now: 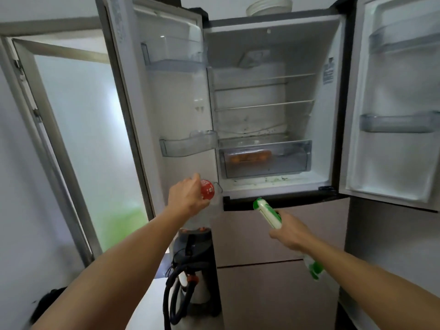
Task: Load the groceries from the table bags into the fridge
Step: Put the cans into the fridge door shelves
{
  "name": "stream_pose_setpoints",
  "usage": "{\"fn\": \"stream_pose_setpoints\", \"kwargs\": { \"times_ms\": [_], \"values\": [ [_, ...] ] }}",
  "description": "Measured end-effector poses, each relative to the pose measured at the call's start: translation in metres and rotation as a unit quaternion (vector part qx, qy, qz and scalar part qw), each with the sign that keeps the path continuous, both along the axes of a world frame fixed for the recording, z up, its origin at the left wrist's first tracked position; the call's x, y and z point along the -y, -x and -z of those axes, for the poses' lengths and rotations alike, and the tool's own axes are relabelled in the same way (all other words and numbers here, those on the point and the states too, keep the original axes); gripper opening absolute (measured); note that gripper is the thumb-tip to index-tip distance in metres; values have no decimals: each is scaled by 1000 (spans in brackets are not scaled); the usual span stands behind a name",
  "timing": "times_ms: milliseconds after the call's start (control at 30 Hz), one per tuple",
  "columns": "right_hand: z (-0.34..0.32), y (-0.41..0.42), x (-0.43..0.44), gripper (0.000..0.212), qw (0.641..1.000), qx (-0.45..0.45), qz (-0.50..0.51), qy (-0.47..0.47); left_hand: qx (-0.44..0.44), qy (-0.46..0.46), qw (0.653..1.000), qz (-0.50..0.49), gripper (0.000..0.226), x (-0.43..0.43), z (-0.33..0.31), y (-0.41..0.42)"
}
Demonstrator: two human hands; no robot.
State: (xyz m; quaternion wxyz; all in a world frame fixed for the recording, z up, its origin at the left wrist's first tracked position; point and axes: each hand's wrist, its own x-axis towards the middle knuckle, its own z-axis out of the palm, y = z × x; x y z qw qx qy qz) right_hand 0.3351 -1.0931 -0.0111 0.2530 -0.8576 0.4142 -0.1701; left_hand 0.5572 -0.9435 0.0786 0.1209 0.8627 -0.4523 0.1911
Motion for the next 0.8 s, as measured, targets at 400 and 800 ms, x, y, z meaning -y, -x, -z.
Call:
{"fn": "stream_pose_setpoints", "kwargs": {
  "times_ms": [400,800],
  "values": [
    [21,-58,145,69,996,-68,-59,-15,-120,-113,979,-118,41,120,13,-57],
    [32,-81,152,69,996,-74,-33,-39,-175,10,984,-29,29,124,35,-63]
  ]
}}
